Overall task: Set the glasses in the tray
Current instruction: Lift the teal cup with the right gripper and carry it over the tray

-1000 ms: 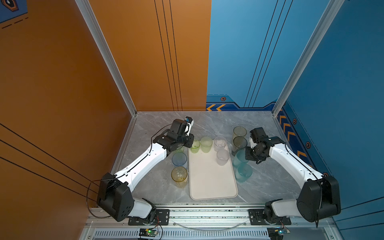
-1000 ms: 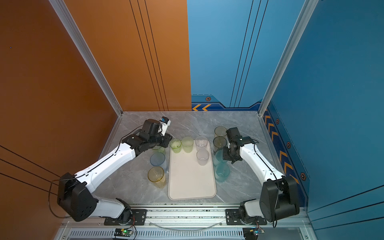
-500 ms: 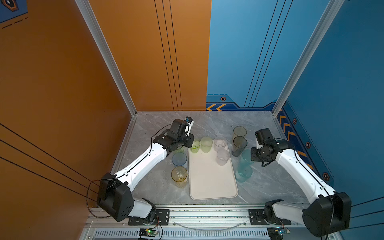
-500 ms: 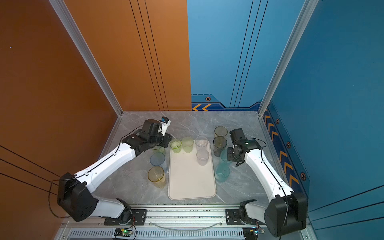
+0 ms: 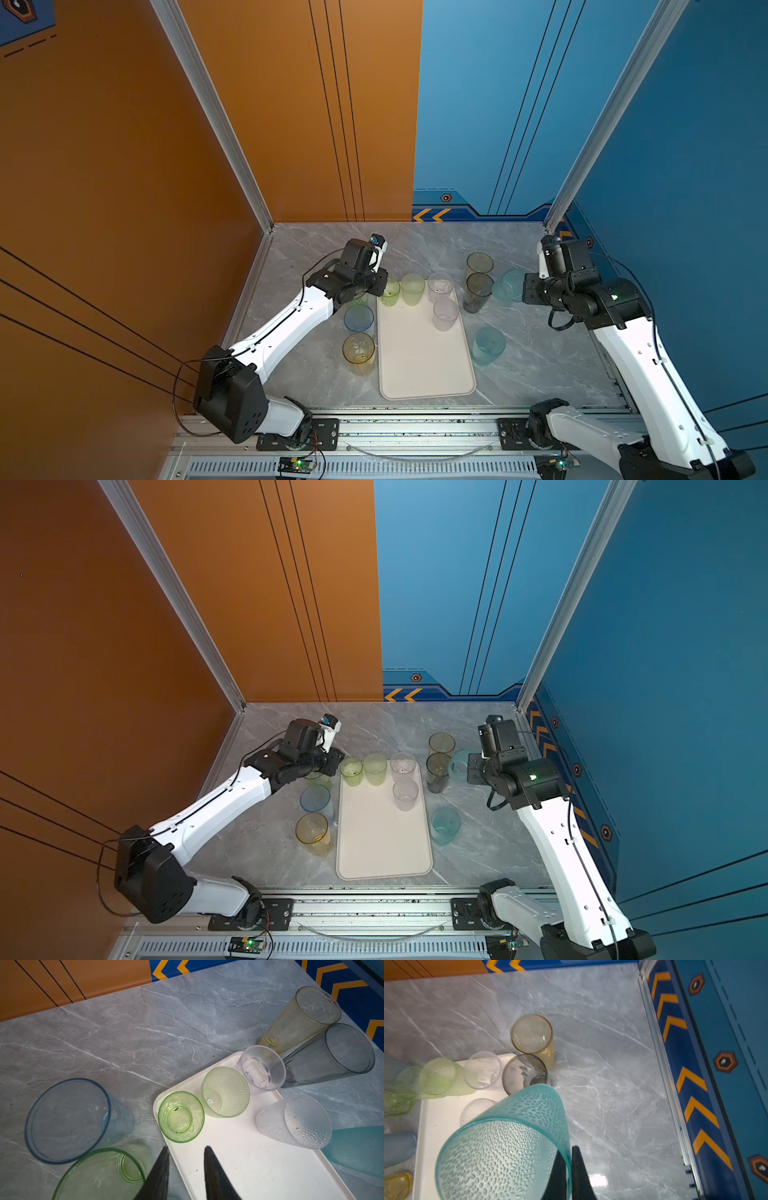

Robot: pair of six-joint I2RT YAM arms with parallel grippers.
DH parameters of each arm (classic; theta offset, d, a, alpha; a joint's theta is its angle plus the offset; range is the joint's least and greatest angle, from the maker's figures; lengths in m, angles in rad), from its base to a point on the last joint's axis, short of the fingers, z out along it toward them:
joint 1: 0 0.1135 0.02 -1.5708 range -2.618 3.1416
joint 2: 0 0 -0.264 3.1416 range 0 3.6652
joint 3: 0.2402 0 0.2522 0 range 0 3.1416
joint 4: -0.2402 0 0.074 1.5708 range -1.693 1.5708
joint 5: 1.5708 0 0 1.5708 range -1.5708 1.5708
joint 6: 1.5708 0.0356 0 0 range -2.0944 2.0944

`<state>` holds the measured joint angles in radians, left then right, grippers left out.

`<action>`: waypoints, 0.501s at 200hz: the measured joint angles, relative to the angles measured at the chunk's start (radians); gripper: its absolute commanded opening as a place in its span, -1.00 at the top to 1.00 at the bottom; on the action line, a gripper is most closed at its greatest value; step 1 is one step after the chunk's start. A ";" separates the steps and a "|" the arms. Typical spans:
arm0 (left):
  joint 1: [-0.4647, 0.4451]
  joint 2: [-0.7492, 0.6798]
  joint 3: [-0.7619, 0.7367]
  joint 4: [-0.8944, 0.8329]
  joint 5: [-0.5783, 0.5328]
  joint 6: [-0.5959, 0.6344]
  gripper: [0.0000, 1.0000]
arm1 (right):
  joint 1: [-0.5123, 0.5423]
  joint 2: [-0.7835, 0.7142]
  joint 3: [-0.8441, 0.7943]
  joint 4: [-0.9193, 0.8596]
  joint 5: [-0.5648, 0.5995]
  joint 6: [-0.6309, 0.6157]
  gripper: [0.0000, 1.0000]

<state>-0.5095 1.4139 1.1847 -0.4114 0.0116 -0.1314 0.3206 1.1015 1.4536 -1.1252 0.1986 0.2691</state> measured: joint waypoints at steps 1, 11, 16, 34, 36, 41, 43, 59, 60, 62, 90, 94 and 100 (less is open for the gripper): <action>0.000 0.000 0.000 0.000 0.000 0.000 0.39 | 0.003 0.001 0.003 0.000 0.001 0.000 0.92; 0.000 -0.002 0.000 0.000 0.000 0.000 0.40 | 0.049 0.018 0.035 0.001 0.004 -0.007 0.92; 0.000 -0.002 0.000 0.000 0.000 0.000 0.39 | 0.076 0.031 0.051 0.001 0.006 -0.010 0.92; 0.000 -0.010 0.000 0.000 0.000 0.000 0.39 | 0.177 0.102 0.094 0.009 0.005 -0.024 0.92; 0.000 -0.012 0.000 0.000 0.000 0.000 0.39 | 0.185 0.108 0.096 0.010 0.005 -0.025 0.92; 0.000 -0.014 0.000 0.000 0.000 0.000 0.39 | 0.212 0.134 0.105 0.016 0.002 -0.030 0.92; 0.000 -0.016 0.000 0.000 0.000 0.000 0.39 | 0.223 0.144 0.108 0.019 0.000 -0.032 0.92; 0.000 -0.027 0.000 0.000 0.000 0.000 0.39 | 0.296 0.237 0.132 0.041 -0.013 -0.046 0.92; 0.000 -0.027 0.000 0.000 0.000 0.000 0.39 | 0.302 0.245 0.134 0.043 -0.015 -0.048 0.92; 0.000 -0.029 0.000 -0.001 -0.001 0.000 0.39 | 0.307 0.252 0.137 0.045 -0.015 -0.049 0.92; 0.000 -0.052 0.000 -0.006 -0.004 0.000 0.39 | 0.393 0.401 0.173 0.072 -0.037 -0.075 0.92; 0.000 -0.056 0.000 -0.007 -0.005 0.000 0.39 | 0.404 0.420 0.177 0.075 -0.042 -0.080 0.92; 0.000 -0.061 0.000 -0.008 -0.005 0.000 0.39 | 0.417 0.442 0.180 0.081 -0.046 -0.084 0.92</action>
<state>-0.5091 1.3525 1.1847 -0.4191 0.0071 -0.1314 0.7376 1.5436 1.6337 -1.0439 0.1528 0.1848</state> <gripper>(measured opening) 0.306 0.048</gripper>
